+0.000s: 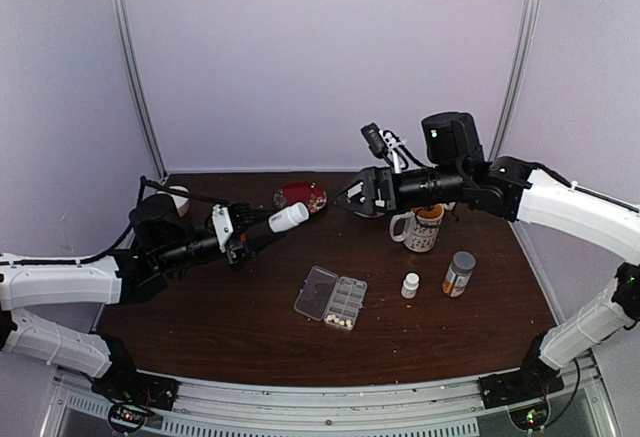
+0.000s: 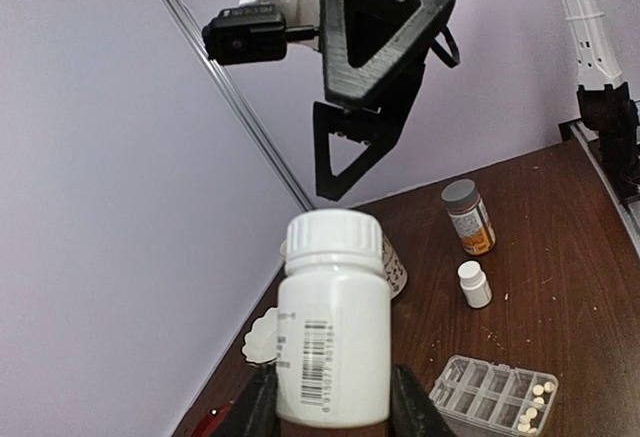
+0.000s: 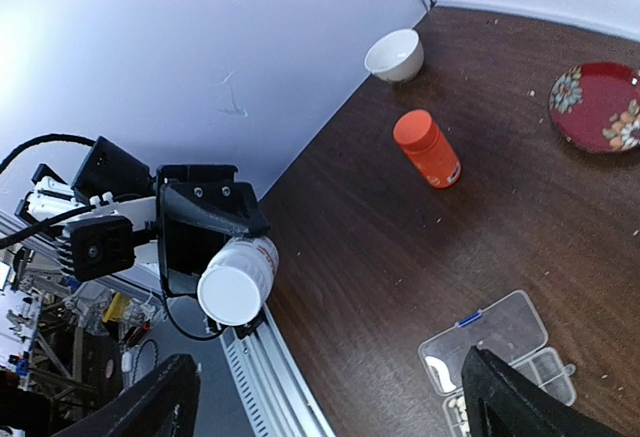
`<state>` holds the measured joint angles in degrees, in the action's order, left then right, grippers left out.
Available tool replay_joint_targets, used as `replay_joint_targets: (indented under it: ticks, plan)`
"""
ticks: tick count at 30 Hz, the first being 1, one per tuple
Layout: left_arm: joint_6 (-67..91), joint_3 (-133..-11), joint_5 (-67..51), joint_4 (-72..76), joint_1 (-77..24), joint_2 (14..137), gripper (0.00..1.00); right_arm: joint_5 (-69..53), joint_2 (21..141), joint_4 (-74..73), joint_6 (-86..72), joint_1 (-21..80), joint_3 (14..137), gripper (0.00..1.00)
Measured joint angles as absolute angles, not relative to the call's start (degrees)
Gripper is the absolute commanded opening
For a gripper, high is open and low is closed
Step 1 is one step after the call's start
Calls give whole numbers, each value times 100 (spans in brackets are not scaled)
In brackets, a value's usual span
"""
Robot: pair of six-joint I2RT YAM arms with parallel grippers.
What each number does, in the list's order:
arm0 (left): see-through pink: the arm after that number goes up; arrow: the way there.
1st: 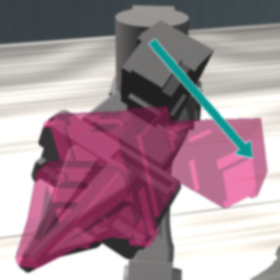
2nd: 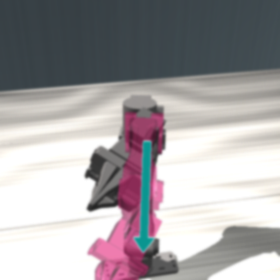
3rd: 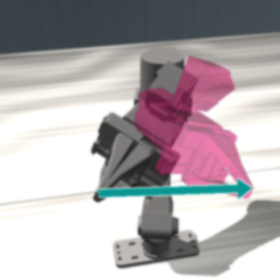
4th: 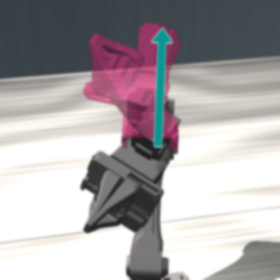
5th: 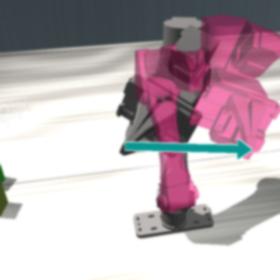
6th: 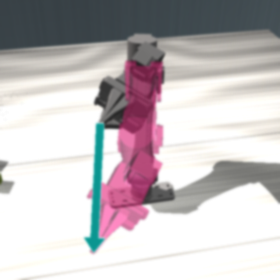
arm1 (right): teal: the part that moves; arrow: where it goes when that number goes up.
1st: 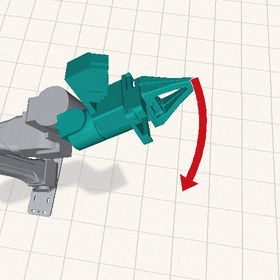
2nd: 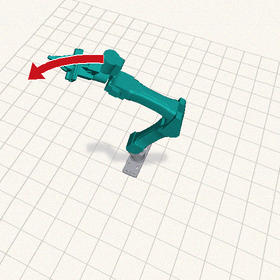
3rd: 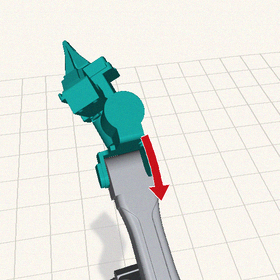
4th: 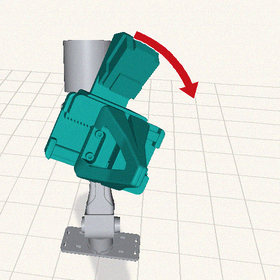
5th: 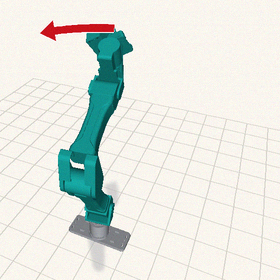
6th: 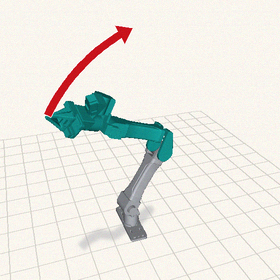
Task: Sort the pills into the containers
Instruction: Unscrew the lid of the pill bottle.
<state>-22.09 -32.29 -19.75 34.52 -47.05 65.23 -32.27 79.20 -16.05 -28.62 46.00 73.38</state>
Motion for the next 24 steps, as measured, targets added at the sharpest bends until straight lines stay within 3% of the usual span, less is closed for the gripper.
replay_joint_targets:
  ticks: [5, 11, 18, 24]
  plan:
    - [-2460, -3326, -1966, 3288, -4705, 6530, 17, -3428, 8230, -1710, -3197, 4799, 7456, 84]
    - [-2694, -3452, -1964, 3155, -4705, 6613, 17, -3509, 8497, -1745, -3400, 5017, 7948, 67]
    - [-2810, -3514, -1964, 3024, -4705, 6676, 17, -3557, 8879, -1837, -3516, 5113, 8281, 65]
    - [-2858, -3516, -1966, 2982, -4705, 6681, 16, -3555, 9131, -2047, -3529, 5148, 8482, 53]
